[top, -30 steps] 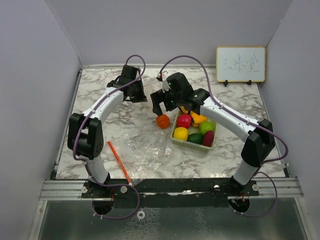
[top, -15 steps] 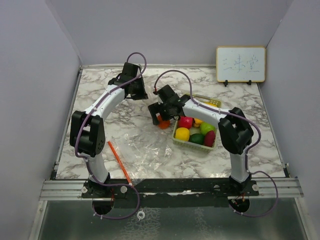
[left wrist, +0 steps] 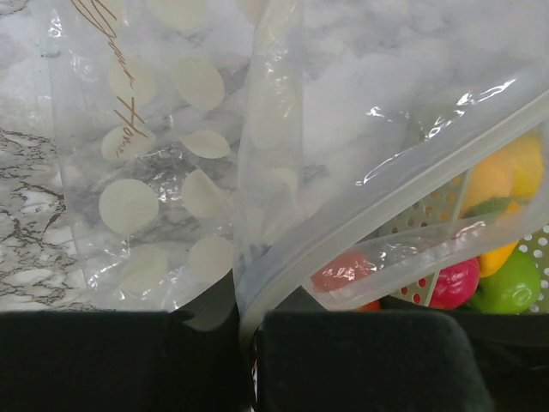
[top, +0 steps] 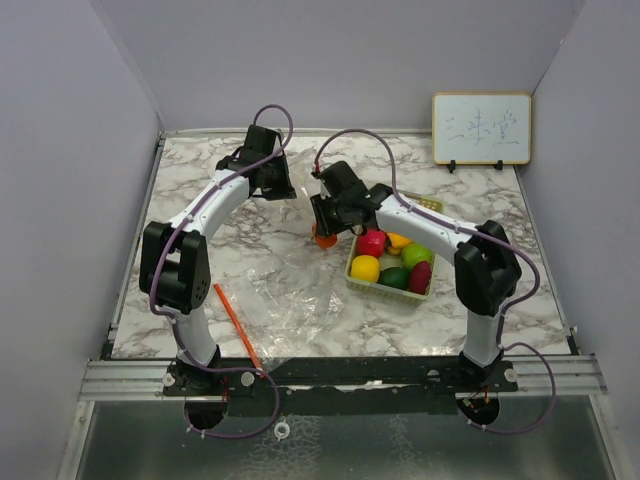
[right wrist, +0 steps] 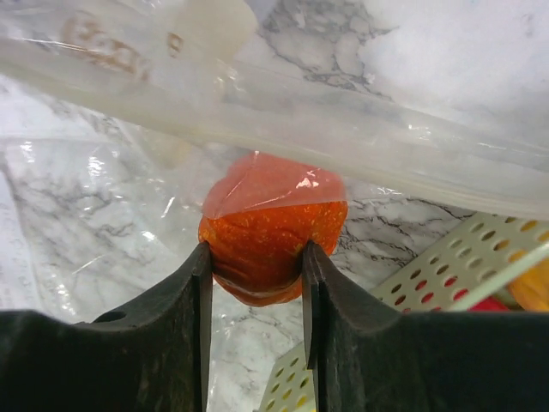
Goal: Place the food in the zip-top bag and seal the zipper
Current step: Pick up the fake fruit from the center of the board.
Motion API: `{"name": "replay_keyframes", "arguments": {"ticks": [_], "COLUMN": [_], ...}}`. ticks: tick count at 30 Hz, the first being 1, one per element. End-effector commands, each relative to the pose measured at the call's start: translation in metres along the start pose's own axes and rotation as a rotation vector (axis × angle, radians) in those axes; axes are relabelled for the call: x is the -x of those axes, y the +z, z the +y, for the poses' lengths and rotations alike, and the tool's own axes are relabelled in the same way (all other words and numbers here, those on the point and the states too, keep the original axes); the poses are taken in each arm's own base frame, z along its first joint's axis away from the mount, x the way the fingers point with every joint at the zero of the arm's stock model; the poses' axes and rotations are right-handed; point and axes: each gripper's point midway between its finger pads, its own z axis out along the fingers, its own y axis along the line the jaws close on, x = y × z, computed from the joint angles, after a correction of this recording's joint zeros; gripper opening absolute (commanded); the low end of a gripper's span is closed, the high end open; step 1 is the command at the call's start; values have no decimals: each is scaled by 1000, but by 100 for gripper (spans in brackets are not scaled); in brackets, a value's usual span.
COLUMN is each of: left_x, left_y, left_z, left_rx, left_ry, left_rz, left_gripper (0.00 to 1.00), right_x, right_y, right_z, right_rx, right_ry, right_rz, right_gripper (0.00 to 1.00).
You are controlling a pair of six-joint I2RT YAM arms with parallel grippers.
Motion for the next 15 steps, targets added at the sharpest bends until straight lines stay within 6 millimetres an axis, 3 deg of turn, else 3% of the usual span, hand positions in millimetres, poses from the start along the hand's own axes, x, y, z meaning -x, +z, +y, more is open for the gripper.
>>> {"name": "replay_keyframes", "arguments": {"ticks": [1, 8, 11, 15], "left_x": [-4, -1, 0, 1], "left_y": [4, 1, 1, 0], "left_z": [0, -2, -2, -3], "left_rx": [-18, -25, -23, -26], "left_ry": [3, 4, 6, 10], "left_rz": [15, 3, -1, -5], "left_gripper": [0, 0, 0, 0], "right_x": [54, 119, 125, 115], "right_y": [-59, -116, -128, -136], "right_z": [15, 41, 51, 55], "right_rx": [66, 162, 209, 241], "right_ry": [-23, -42, -70, -84], "right_rz": [-176, -347, -350, -315], "right_gripper": [25, 24, 24, 24]}}
